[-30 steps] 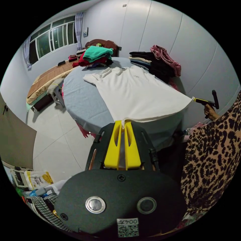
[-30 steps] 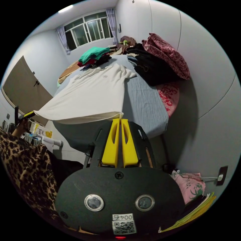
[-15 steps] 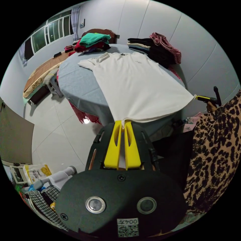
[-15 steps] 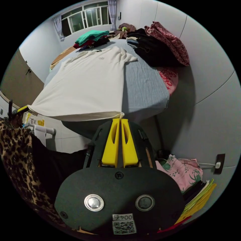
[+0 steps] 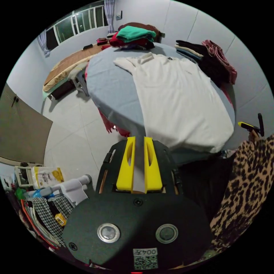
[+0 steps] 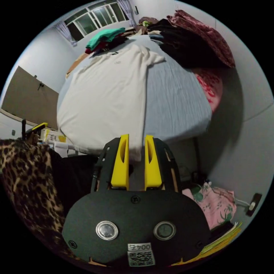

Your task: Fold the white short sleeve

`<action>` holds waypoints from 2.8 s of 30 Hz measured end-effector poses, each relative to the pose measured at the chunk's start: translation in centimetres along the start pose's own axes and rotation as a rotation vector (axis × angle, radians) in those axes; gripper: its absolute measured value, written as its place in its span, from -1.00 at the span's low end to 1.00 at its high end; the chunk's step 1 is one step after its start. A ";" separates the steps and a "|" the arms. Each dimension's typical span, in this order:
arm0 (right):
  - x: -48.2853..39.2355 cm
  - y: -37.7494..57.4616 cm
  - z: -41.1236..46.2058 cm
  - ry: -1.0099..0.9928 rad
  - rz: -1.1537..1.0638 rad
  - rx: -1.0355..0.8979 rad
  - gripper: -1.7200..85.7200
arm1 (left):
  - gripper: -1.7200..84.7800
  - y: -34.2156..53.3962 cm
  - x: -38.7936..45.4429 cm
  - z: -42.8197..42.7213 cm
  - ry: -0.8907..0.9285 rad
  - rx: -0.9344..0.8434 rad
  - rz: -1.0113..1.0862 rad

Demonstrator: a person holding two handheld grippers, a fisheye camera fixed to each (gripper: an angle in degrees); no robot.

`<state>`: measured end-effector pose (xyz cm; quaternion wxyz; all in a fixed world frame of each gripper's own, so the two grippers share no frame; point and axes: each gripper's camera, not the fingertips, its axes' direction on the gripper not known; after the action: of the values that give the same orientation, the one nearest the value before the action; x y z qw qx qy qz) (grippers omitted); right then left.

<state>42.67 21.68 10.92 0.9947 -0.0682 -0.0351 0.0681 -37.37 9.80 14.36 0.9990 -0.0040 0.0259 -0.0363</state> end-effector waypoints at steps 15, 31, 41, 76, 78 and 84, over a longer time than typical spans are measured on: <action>-6.5 -14.7 10.3 0.163 0.148 -0.253 -0.72 | -0.74 -27.2 -7.8 12.3 0.060 0.001 -0.151; -9.1 -20.8 13.9 0.234 0.216 -0.361 -0.73 | -0.81 -35.2 -9.0 20.5 0.026 -0.012 -0.255; -9.9 -23.0 15.2 0.234 0.224 -0.388 -0.73 | -0.92 -36.0 -8.6 17.6 -0.152 0.157 -0.312; -11.4 -26.6 17.3 0.232 0.241 -0.409 -0.73 | -0.89 -37.6 -17.1 20.1 -0.068 0.093 -0.038; -11.4 -26.6 17.3 0.231 0.243 -0.404 -0.73 | -0.87 -36.9 -18.1 20.9 -0.068 0.069 -0.015; -11.5 -27.0 17.6 0.233 0.251 -0.413 -0.73 | -0.85 -37.7 -17.8 22.2 -0.049 0.045 0.018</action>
<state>33.45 -4.12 31.42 0.9408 -0.2811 0.0753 0.1737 -56.69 -26.38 37.83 0.9995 0.0178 0.0006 -0.0276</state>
